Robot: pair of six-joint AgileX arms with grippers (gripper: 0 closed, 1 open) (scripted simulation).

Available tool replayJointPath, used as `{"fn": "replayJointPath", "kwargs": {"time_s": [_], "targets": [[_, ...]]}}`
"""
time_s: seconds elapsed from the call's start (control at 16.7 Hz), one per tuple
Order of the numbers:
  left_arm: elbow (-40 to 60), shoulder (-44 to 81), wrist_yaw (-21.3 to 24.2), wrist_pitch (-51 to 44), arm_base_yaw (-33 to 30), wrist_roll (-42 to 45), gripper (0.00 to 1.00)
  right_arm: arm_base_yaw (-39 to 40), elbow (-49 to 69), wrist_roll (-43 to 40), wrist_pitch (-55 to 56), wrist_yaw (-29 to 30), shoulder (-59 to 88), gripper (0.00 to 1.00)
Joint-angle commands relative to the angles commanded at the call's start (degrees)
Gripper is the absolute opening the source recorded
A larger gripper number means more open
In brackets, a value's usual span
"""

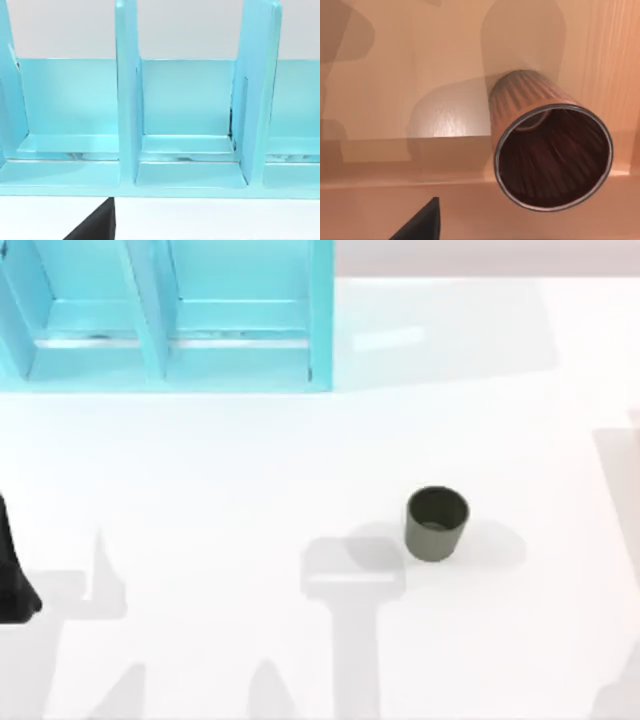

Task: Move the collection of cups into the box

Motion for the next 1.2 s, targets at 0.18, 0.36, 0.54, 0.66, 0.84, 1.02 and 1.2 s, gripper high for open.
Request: {"fn": "replayJointPath", "kwargs": {"time_s": [0.18, 0.36, 0.54, 0.66, 0.84, 1.02, 1.2], "targets": [[0.0, 0.0, 0.0, 0.0, 0.0, 0.0, 1.00, 0.0, 4.9, 0.0, -4.6, 0.0, 0.3, 1.00], [0.0, 0.0, 0.0, 0.0, 0.0, 0.0, 1.00, -0.1, 11.9, -0.1, -11.4, 0.0, 0.7, 1.00], [0.0, 0.0, 0.0, 0.0, 0.0, 0.0, 1.00, -0.3, 18.7, -0.3, -17.9, 0.0, 0.9, 1.00], [0.0, 0.0, 0.0, 0.0, 0.0, 0.0, 1.00, -0.3, 21.9, -0.3, -20.9, 0.0, 1.0, 1.00], [0.0, 0.0, 0.0, 0.0, 0.0, 0.0, 1.00, -0.4, 23.0, -0.3, -21.9, 0.0, 1.0, 1.00], [0.0, 0.0, 0.0, 0.0, 0.0, 0.0, 1.00, -0.1, 22.9, -0.2, -21.8, 0.0, 0.9, 1.00], [0.0, 0.0, 0.0, 0.0, 0.0, 0.0, 1.00, 3.6, 24.5, 3.4, -21.6, -0.2, 3.4, 1.00]]}}
